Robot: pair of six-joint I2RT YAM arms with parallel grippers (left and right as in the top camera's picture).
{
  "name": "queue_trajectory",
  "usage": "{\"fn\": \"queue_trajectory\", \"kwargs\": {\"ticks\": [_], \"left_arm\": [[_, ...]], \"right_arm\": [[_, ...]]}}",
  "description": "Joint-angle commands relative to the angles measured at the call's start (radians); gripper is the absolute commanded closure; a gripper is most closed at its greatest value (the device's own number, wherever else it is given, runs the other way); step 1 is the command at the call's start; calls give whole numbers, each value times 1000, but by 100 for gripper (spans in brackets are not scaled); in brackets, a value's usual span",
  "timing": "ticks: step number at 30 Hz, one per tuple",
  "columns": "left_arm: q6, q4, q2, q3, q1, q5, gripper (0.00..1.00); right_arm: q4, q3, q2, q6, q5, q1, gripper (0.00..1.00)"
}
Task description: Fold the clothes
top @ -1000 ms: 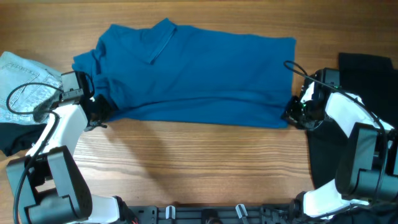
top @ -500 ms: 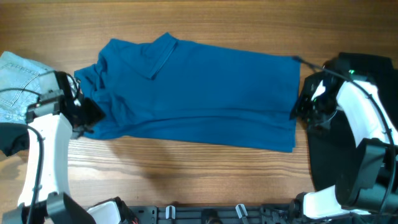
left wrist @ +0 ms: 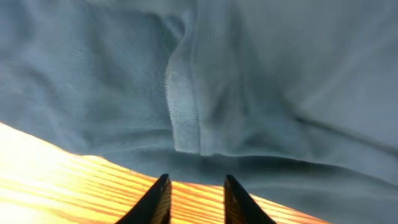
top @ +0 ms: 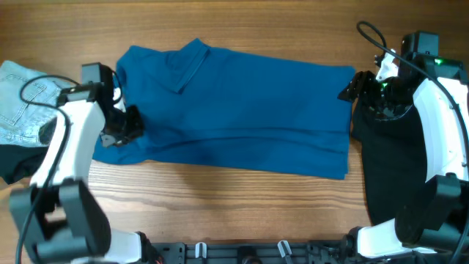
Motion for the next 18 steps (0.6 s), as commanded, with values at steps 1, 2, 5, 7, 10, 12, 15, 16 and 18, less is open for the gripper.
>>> {"fn": "queue_trajectory", "kwargs": {"ticks": [1, 2, 5, 7, 10, 12, 15, 16, 18], "left_arm": [[10, 23, 129, -15, -10, 37, 71], [10, 33, 154, -15, -11, 37, 71], [14, 89, 185, -15, -11, 37, 67], [14, 124, 185, -15, -11, 42, 74], [13, 141, 184, -10, -11, 226, 95], [5, 184, 184, -9, -11, 338, 96], [-35, 269, 184, -9, -11, 356, 79], [-47, 297, 184, -9, -11, 356, 76], [-48, 360, 184, -9, -11, 356, 74]], "right_arm": [[-2, 17, -16, -19, 8, -4, 34], [-2, 17, -16, -20, 8, -4, 34], [4, 17, -16, -20, 8, -4, 34], [8, 17, -16, -20, 8, -4, 34], [19, 17, -16, -20, 8, -4, 32], [22, 17, -16, -19, 8, -4, 33], [23, 17, -16, -19, 8, -4, 33], [23, 17, -16, -19, 8, -4, 33], [23, 17, -16, -19, 8, -4, 33]]}}
